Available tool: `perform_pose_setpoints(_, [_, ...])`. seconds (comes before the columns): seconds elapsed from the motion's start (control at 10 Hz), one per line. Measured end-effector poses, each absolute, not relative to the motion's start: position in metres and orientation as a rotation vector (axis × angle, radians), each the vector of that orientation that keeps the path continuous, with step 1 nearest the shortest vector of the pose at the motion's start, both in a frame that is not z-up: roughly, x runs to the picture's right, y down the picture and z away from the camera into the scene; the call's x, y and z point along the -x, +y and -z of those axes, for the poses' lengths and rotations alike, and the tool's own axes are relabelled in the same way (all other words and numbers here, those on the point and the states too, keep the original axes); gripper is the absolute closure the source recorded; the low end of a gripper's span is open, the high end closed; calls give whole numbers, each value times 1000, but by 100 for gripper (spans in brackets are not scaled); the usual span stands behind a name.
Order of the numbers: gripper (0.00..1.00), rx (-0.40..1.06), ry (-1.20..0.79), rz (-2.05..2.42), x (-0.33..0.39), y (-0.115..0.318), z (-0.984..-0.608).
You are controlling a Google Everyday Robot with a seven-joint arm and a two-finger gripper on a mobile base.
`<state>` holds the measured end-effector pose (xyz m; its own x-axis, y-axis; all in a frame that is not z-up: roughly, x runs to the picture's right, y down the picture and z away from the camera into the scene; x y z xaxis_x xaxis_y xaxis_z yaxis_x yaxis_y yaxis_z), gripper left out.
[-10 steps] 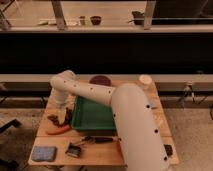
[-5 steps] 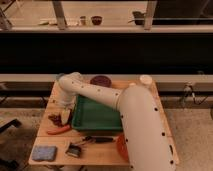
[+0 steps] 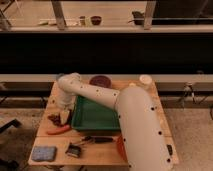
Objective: Place grapes in metal cup
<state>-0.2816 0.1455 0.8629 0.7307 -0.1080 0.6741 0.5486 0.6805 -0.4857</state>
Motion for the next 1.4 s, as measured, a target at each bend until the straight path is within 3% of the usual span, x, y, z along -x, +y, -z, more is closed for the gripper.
perform_pose_setpoints(0.4, [49, 746, -573, 526, 289, 148, -860])
perform_pose_setpoints(0.7, [77, 752, -539, 593, 289, 147, -858])
perform_pose_setpoints(0.8, [81, 749, -537, 598, 290, 147, -856])
perform_pose_setpoints(0.9, [97, 715, -546, 596, 288, 140, -849])
perform_pose_setpoints(1.4, [100, 570, -607, 520, 276, 95, -807])
